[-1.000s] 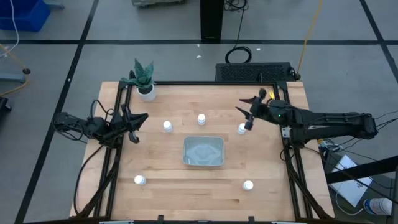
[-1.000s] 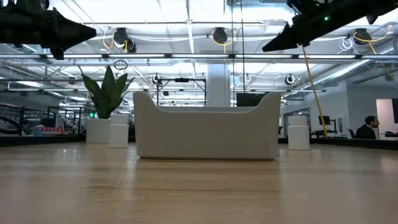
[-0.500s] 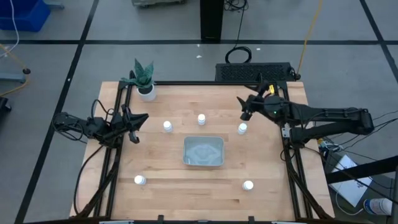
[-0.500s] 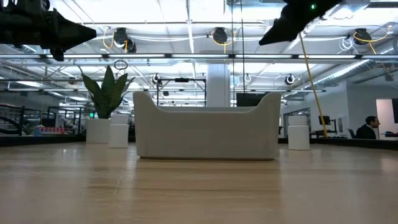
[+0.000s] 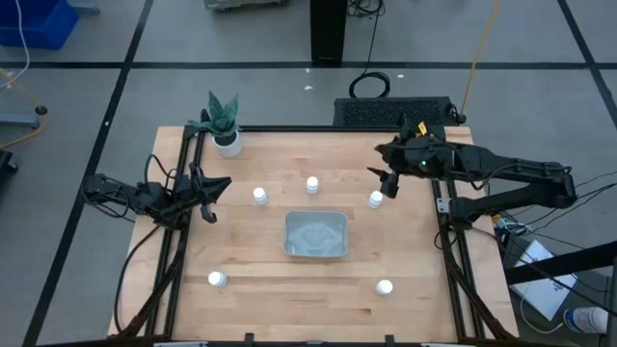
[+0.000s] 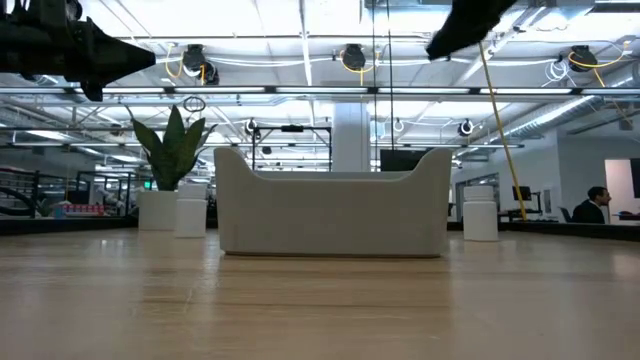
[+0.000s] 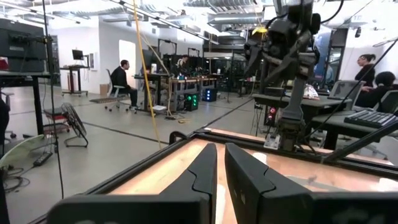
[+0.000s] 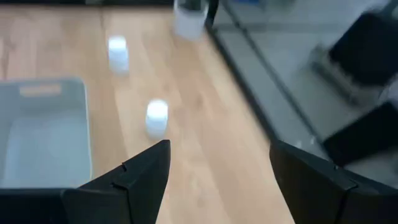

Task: Pick and place pill bottles into a basket
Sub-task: Put the white pill bottle into the gray bin

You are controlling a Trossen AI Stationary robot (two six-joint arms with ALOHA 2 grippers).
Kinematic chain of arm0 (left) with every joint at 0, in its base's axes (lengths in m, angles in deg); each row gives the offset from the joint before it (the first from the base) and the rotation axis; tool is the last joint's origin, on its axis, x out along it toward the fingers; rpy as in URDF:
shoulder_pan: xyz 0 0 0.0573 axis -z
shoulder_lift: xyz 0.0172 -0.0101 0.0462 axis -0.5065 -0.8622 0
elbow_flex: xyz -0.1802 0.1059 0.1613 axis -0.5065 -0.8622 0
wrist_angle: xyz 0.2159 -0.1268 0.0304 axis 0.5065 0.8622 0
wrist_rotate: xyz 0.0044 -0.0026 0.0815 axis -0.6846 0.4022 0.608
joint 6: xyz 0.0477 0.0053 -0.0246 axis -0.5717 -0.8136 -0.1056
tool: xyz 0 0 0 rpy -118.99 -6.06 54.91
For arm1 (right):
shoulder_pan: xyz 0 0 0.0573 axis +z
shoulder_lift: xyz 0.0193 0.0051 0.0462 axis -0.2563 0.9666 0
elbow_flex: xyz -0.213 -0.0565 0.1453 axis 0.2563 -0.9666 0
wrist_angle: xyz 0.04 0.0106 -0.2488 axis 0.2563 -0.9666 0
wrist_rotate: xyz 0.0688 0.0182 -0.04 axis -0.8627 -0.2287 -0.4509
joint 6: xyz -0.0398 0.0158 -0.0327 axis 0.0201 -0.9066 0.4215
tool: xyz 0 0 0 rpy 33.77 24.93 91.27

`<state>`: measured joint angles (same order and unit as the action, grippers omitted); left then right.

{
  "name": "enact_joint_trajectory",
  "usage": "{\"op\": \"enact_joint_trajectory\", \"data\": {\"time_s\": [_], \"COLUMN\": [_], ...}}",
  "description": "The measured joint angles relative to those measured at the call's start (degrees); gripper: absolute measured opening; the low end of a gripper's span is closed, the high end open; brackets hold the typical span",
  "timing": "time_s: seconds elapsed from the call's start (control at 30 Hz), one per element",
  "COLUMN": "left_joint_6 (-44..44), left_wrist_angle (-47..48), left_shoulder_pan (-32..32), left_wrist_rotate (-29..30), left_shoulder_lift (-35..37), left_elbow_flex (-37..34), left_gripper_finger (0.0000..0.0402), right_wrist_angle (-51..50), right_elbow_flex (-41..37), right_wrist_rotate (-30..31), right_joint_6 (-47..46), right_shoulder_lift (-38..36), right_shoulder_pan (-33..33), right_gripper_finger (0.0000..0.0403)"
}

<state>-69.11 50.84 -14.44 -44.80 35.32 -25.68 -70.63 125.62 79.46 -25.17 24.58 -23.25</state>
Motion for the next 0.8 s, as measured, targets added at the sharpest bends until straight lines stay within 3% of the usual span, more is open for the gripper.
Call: {"op": "enact_joint_trajectory", "data": {"time_s": [0.3,0.8], "left_joint_6": [0.00,0.06], "left_wrist_angle": [-0.04,0.31], "left_shoulder_pan": [0.00,0.00], "left_wrist_rotate": [0.01,0.00], "left_shoulder_lift": [0.00,0.00], "left_elbow_flex": [0.00,0.00], "left_gripper_finger": [0.0037,0.0037], "right_wrist_angle": [-8.74,-4.81], "right_elbow_flex": [-0.02,-8.72], "right_wrist_rotate": [-5.05,-9.07], "right_joint_6": [-6.55,-10.12], "right_shoulder_lift": [3.50,7.57], "right_shoulder_pan": [-3.22,-3.24], "right_gripper_finger": [0.0267,0.0267]}}
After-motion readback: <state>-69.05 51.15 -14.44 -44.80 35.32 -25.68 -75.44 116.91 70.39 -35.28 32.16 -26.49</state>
